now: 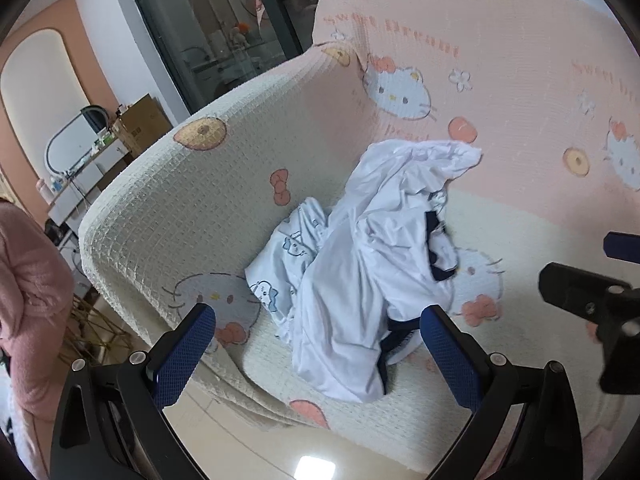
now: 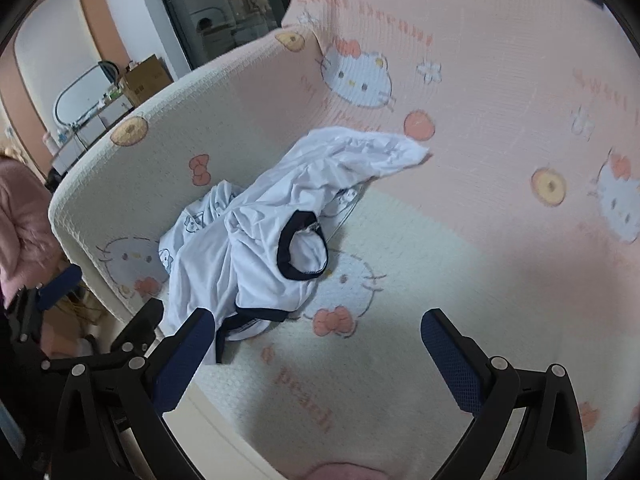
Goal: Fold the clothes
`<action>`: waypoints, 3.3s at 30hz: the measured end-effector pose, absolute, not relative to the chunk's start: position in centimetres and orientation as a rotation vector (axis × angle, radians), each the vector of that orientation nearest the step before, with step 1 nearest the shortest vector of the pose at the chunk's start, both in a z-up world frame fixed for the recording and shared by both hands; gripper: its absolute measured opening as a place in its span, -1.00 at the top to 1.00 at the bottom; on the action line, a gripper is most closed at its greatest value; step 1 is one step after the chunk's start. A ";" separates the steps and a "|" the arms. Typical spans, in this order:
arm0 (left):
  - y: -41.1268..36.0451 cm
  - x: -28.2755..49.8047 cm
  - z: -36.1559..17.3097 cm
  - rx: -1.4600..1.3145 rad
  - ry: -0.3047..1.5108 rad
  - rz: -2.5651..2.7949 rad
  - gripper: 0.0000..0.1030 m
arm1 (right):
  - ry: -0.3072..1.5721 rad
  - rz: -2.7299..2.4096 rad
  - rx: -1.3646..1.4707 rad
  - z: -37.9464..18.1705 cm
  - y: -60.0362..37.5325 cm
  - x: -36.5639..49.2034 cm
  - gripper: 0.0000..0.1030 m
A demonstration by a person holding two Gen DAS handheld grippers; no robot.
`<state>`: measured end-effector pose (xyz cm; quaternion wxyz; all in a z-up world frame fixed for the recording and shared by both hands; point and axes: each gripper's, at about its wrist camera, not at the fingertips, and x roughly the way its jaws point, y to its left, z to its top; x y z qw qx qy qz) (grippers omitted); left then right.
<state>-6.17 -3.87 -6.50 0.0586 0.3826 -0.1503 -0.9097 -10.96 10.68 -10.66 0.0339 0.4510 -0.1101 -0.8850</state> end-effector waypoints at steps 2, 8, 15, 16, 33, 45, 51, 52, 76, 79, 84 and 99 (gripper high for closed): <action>-3.9 -6.5 -7.2 1.157 -0.469 -2.758 -1.00 | -0.387 -2.678 1.407 -11.6 10.9 -11.3 -0.99; -3.4 -7.6 -9.4 1.166 -0.554 -2.752 -1.00 | -0.513 -2.567 1.488 -14.9 11.4 -12.5 -0.99; -2.3 -9.1 -12.5 1.255 -0.665 -2.706 -1.00 | -0.750 -2.467 1.494 -17.1 12.8 -13.4 -0.99; -2.3 -9.3 -12.8 1.260 -0.666 -2.709 -1.00 | -0.749 -2.472 1.484 -17.2 12.9 -13.5 -0.99; -3.5 -11.5 -17.3 1.445 -0.569 -2.695 -0.99 | -1.210 -2.142 1.542 -24.6 14.7 -16.7 -0.74; -3.8 -11.3 -18.9 1.360 -0.605 -2.781 -0.93 | -1.310 -1.995 1.458 -25.8 13.0 -19.5 -0.49; -5.4 -11.3 -19.4 1.396 -0.423 -2.808 -0.93 | -1.354 -1.971 1.381 -26.5 11.9 -20.6 -0.22; -5.7 -11.3 -19.4 1.404 -0.399 -2.812 -0.93 | -1.348 -1.968 1.369 -26.5 11.7 -20.7 -0.20; -5.4 -8.5 -18.5 1.148 -0.505 -2.895 -0.88 | -1.181 -2.048 1.321 -25.1 8.5 -21.6 0.93; -4.5 -7.7 -16.9 1.005 -0.686 -2.925 -0.77 | -1.168 -2.055 1.309 -24.6 8.1 -21.6 0.94; -2.2 -9.3 -17.6 0.938 -0.901 -2.939 -0.71 | -1.212 -2.016 1.320 -24.0 7.9 -21.8 0.93; -3.7 -14.0 -18.6 1.221 -0.552 -3.040 0.44 | -1.154 -2.092 1.310 -17.9 7.4 -23.5 -0.25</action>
